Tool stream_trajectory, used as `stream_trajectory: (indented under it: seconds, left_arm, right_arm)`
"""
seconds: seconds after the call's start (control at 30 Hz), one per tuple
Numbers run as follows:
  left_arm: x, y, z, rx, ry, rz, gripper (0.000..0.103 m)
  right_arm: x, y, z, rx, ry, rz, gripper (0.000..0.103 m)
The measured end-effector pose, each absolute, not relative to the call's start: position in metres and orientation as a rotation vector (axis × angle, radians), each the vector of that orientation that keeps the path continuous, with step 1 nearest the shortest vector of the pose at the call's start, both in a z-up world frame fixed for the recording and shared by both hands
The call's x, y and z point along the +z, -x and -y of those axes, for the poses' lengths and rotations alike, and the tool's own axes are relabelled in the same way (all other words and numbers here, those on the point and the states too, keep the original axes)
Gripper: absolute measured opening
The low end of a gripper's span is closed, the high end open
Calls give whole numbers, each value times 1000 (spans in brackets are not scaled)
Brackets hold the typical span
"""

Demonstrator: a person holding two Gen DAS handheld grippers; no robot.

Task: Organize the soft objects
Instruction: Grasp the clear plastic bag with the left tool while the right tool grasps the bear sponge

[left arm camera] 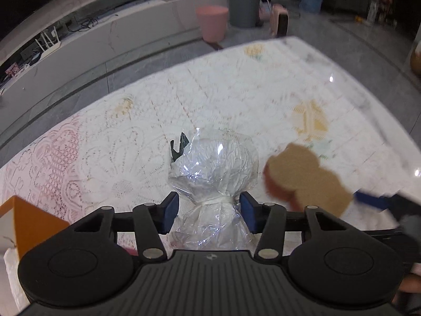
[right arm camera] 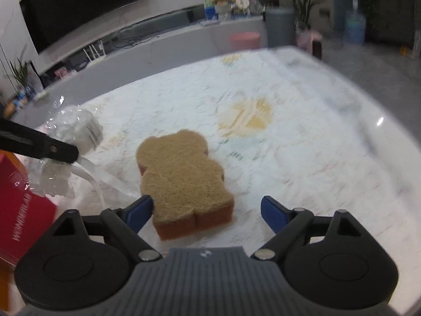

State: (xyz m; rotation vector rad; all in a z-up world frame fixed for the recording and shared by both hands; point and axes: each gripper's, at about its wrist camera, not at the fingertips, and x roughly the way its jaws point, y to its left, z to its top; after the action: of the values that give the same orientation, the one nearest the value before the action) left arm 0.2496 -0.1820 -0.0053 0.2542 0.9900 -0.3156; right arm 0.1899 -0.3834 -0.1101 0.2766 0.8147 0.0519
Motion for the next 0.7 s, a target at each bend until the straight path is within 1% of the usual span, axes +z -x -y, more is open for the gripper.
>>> stream_trajectory:
  seconds: [0.07,0.13,0.3,0.43,0.5,0.6,0.7]
  left_arm:
    - [7,-245,177,-308,-219,-973,58]
    - [21,-242,171,-315,-196,-947,58]
    - [67,-236,148,-287,-179,-843,58]
    - [113,-233,119,-332,-32,-768,58]
    - [126,-232,110,-344,28,-740,58]
    - [122,-233,117,-344,7,-750,58]
    - [99,-236,129,-363,-31,-805,58]
  right_arm:
    - [-118,-193,382,52,-316,-847,92]
    - [-120,-194,377,48,-292,-842,96]
    - [-121,-194,374,39,-266,-845,97]
    - [-121,-194,371,31,-242,-842,98]
    - [-122,-194,366,33,-225,-820,100]
    - [-122,-195,356,65,-182,-790,100]
    - [-124,-195,345,121,-131,-774,99]
